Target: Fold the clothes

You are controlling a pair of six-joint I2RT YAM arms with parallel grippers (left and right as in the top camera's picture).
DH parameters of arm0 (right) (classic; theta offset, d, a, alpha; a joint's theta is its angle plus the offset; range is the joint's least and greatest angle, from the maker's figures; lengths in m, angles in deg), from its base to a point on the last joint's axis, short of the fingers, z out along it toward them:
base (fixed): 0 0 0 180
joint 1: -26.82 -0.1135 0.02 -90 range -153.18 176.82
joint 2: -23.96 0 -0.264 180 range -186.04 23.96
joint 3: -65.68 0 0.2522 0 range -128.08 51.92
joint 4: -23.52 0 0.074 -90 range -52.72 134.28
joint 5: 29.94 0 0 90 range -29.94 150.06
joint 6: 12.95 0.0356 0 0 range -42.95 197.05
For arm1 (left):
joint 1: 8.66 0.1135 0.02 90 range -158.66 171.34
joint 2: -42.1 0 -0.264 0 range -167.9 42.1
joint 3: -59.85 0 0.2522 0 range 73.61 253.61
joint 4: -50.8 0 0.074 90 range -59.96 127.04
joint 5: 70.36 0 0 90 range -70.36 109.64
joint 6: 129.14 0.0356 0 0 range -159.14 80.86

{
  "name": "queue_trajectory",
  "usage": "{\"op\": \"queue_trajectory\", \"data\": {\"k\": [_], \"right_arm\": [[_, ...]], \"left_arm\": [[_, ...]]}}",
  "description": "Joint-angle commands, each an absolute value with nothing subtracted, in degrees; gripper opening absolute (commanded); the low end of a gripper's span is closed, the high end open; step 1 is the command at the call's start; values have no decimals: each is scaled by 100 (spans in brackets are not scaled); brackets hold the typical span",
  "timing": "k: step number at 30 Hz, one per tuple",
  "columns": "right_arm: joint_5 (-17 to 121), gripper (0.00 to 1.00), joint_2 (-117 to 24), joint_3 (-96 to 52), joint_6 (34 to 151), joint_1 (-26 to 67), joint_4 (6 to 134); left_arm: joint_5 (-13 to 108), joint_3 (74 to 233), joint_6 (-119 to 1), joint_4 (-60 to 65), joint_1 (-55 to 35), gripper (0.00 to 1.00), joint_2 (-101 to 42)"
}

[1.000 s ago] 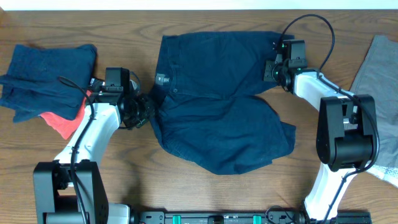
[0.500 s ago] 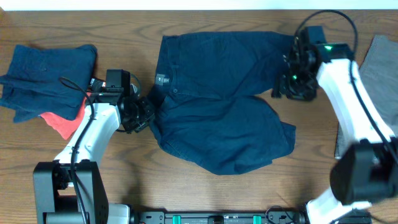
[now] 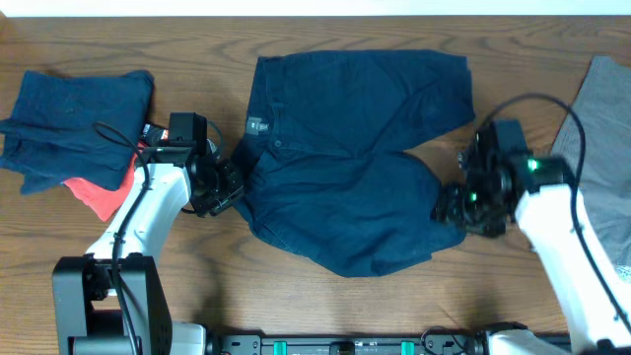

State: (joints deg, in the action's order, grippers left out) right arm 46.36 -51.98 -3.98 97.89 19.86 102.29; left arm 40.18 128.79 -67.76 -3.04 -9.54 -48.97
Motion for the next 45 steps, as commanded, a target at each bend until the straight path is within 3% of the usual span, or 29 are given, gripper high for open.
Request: {"op": "queue_trajectory", "data": {"k": [1, 4, 7, 16, 30, 34, 38, 45], "right_arm": [[4199, 51, -4860, 350, 10176, 1813, 9969], [3921, 39, -4770, 979, 10436, 1680, 9558], [3908, 36, -4772, 1570, 10766, 1509, 9084], [4328, 36, -4772, 2568, 11354, 1479, 7473], [4529, 36, -4908, 2730, 11583, 1474, 6931], [4571, 25, -5091, 2730, 11583, 1474, 6909], [4645, 3, -5349, 2730, 11581, 1474, 6829], [4627, 1, -5321, 2623, 11581, 1516, 6909]], "left_arm": [[3948, 12894, -6724, -326, -976, 37, -4847], [3948, 12894, -6724, -326, -976, 38, -4847], [3948, 12894, -6724, -330, -976, 38, -4847], [3948, 12894, -6724, -343, -976, 38, -4847], [3948, 12894, -6724, -343, -976, 38, -4847], [3948, 12894, -6724, -345, -976, 38, -4847], [3948, 12894, -6724, -345, -976, 37, -4847], [3948, 12894, -6724, -376, -976, 37, -4847]]}}
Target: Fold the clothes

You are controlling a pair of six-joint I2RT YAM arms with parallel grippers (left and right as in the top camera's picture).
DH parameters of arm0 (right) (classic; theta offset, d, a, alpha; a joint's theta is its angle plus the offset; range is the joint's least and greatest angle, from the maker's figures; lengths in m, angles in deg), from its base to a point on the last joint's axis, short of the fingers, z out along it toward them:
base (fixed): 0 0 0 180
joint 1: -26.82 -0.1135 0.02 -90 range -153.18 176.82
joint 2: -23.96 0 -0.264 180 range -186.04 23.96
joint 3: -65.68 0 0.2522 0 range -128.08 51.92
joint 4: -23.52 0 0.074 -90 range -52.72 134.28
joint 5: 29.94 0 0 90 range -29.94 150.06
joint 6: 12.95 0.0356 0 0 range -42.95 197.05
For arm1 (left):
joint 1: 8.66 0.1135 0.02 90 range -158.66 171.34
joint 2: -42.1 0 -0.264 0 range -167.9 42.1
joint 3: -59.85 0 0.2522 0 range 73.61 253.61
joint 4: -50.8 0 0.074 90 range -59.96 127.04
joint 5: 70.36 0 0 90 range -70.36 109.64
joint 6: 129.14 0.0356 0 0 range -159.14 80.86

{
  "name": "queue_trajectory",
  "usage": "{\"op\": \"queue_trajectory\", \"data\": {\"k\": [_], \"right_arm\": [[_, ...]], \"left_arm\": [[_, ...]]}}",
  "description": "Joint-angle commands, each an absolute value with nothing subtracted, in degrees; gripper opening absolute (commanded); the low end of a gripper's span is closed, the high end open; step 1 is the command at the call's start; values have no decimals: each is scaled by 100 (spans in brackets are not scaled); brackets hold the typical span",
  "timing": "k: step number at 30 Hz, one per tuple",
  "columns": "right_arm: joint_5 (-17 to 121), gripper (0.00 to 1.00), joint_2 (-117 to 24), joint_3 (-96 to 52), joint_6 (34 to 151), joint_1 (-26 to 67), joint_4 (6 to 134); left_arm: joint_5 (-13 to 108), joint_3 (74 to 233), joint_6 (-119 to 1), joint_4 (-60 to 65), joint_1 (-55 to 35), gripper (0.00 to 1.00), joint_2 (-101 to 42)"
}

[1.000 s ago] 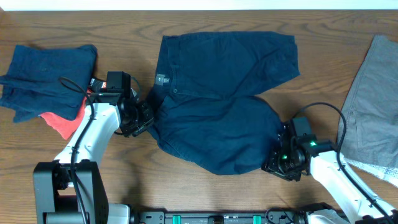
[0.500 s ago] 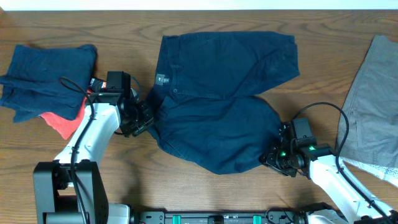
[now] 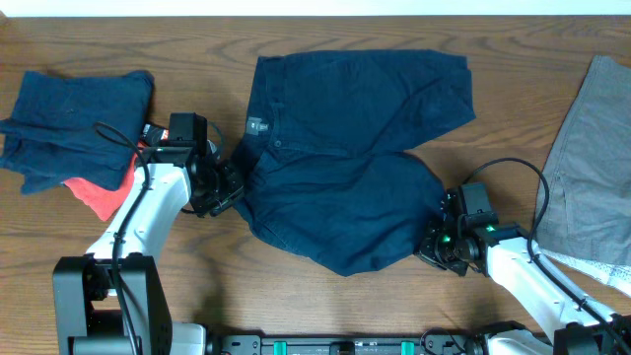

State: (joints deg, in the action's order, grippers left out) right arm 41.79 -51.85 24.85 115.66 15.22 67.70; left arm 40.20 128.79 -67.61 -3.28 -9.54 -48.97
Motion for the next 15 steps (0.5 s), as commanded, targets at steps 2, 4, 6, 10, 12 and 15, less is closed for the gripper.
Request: {"op": "queue_trajectory", "data": {"k": [2, 4, 6, 10, 12, 15], "right_arm": [[4682, 1, -5150, 2402, 11581, 1614, 7392], [4916, 1, -4914, 2099, 11581, 1780, 8048], [5139, 1, -4700, 1830, 11583, 1929, 8625], [5253, 1, -4272, 1546, 11581, 2054, 9364], [5253, 1, -4158, 1561, 11642, 2034, 9554], [5250, 1, -4134, 1602, 11734, 2032, 9845]], "left_arm": [[3948, 12894, -6724, -426, -976, 37, -4847], [3948, 12894, -6724, -465, -976, 38, -4847], [3948, 12894, -6724, -479, -976, 38, -4847], [3948, 12894, -6724, -468, -976, 37, -4847], [3946, 12894, -6724, -470, -976, 38, -4847], [3946, 12894, -6724, -472, -976, 37, -4847]]}}
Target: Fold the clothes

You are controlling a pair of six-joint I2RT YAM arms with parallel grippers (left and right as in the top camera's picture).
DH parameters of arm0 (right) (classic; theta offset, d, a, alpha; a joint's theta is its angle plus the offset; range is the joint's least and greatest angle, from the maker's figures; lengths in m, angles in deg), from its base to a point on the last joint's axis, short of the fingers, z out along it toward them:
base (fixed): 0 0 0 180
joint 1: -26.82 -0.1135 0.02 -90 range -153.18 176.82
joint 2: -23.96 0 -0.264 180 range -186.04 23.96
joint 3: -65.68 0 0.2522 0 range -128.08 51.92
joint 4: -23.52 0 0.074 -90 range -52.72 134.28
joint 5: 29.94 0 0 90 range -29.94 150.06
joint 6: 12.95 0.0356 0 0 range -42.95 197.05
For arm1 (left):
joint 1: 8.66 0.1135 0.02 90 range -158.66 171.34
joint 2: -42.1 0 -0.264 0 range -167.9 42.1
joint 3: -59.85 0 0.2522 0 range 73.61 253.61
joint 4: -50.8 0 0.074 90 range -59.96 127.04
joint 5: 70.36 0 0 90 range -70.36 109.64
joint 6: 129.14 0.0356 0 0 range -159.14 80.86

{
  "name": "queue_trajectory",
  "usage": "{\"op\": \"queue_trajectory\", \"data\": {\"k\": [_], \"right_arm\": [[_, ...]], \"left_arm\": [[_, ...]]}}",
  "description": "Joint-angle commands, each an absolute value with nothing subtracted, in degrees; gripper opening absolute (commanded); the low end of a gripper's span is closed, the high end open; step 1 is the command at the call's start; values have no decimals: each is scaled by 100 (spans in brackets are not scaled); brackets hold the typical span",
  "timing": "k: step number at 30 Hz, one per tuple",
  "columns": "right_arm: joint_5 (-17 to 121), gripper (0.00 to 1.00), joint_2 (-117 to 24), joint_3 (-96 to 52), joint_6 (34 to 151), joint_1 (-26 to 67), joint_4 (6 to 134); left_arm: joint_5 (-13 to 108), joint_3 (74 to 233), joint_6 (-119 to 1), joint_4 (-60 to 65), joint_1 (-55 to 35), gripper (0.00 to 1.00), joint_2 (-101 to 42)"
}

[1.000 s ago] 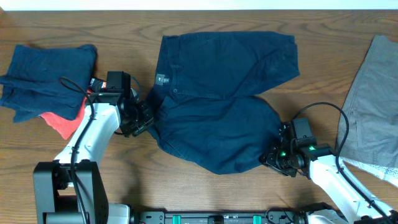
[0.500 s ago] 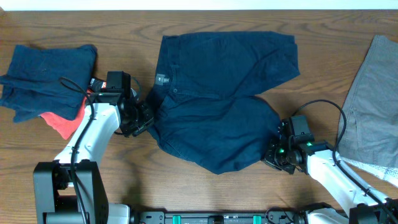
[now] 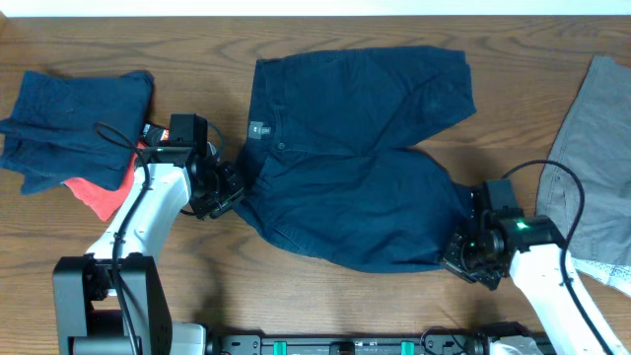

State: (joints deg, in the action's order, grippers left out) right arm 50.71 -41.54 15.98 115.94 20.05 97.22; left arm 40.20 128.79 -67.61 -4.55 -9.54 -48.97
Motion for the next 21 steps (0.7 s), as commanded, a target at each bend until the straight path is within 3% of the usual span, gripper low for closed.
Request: {"op": "queue_trajectory", "data": {"k": [1, 6, 7, 9, 10, 21], "right_arm": [[5253, 1, -4134, 1611, 11738, 2032, 9921], [5255, 1, -4134, 1616, 11824, 2032, 10035], [5255, 6, -4134, 1616, 11824, 2032, 10028], [5250, 31, -4136, 1616, 11824, 2032, 10015], [5198, 38, -4136, 1616, 11819, 2032, 10007], [4802, 50, -4140, 1867, 12254, 1678, 9941]], "left_arm": [[3948, 12894, -6724, -474, -976, 38, -4847], [3946, 12894, -6722, -559, -976, 37, -4847], [3948, 12894, -6722, -592, -976, 38, -4847], [3948, 12894, -6724, -691, -976, 38, -4847], [3948, 12894, -6724, -774, -976, 37, -4847], [3946, 12889, -6678, -1091, -976, 37, -4847]]}}
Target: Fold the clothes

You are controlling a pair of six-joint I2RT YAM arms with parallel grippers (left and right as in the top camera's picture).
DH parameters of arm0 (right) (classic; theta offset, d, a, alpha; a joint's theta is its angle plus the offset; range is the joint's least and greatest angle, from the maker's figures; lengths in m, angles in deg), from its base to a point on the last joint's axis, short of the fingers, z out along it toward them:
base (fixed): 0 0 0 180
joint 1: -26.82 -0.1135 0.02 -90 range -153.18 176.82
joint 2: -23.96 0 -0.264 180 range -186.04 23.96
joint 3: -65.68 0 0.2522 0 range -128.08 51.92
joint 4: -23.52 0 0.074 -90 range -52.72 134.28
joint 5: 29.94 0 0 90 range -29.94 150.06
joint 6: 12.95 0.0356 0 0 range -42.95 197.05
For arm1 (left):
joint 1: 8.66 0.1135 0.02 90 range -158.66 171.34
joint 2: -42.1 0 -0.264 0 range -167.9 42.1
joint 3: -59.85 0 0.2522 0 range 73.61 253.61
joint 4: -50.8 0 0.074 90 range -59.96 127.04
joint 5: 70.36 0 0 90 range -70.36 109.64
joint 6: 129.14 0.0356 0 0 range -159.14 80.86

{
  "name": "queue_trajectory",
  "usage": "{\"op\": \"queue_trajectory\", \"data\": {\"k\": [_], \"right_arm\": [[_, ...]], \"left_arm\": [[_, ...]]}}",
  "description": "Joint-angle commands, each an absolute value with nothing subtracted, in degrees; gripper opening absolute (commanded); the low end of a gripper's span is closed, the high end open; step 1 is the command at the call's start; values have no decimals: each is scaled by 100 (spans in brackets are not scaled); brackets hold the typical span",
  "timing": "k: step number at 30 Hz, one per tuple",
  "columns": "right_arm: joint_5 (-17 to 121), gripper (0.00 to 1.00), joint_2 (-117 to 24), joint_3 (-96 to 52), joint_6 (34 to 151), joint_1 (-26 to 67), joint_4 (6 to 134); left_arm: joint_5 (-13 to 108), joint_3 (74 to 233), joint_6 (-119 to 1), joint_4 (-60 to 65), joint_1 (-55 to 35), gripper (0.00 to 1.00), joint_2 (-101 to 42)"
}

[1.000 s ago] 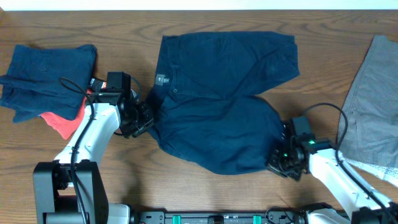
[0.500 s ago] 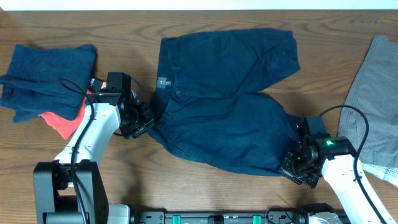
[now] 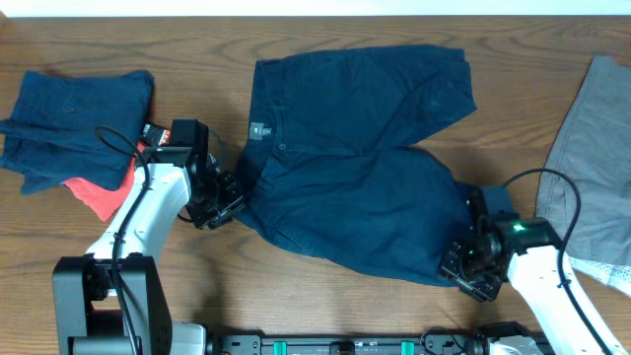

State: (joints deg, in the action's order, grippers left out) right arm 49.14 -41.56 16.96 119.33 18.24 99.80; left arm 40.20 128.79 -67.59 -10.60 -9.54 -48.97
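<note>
Dark navy shorts [image 3: 355, 148] lie spread across the middle of the table, waist to the left and both legs pointing right. My left gripper [image 3: 235, 200] sits at the waistband's near-left corner, shut on the cloth's edge. Down at the front right, my right gripper [image 3: 455, 266] is shut on the hem of the near leg, which is drawn out flat toward it. The fingertips of both are partly hidden by cloth and gripper bodies.
A folded navy garment [image 3: 74, 118] lies at the far left on top of a red cloth [image 3: 99, 192]. A grey garment [image 3: 592, 158] lies along the right edge. The arm bases stand at the front edge.
My right gripper has moved a little toward the front with the leg hem, and the near leg reaches lower on the table. The left gripper has shifted slightly forward with the waist corner.
The near leg lay bunched and rounded, with my right gripper at its right side and my left at the waist corner. Then the right gripper was low at the hem. Then it was farther right with the leg stretched out, and now the leg lies flatter and longer.
</note>
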Motion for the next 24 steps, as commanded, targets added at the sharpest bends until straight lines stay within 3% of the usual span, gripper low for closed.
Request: {"op": "queue_trajectory", "data": {"k": [1, 4, 8, 15, 18, 21, 22, 23, 24], "right_arm": [[4804, 50, -4140, 1932, 12394, 1636, 9884], [4804, 52, -4140, 2114, 12698, 1586, 9635], [4804, 62, -4140, 2363, 13045, 1588, 9346], [5095, 62, -4140, 2982, 13664, 1588, 8136], [5165, 48, -4143, 3242, 13688, 1592, 7559], [5355, 9, -4140, 3312, 13681, 1595, 7261], [5401, 1, -4138, 3303, 13677, 1595, 7213], [5414, 1, -4125, 3268, 13664, 1616, 7215], [5401, 1, -4114, 3220, 13579, 1647, 7229]], "left_arm": [[3944, 12889, -6678, -1086, -976, 38, -4847], [3946, 12889, -6678, -1071, -976, 38, -4847], [3946, 12889, -6678, -1071, -976, 38, -4847], [3946, 12889, -6678, -1049, -976, 38, -4847], [3946, 12889, -6678, -1049, -976, 38, -4847], [3944, 12889, -6678, -1049, -976, 38, -4847], [3946, 12889, -6676, -1051, -976, 37, -4847], [3948, 12889, -6656, -1056, -976, 34, -4847], [3948, 12889, -6621, -1073, -976, 24, -4847]]}}
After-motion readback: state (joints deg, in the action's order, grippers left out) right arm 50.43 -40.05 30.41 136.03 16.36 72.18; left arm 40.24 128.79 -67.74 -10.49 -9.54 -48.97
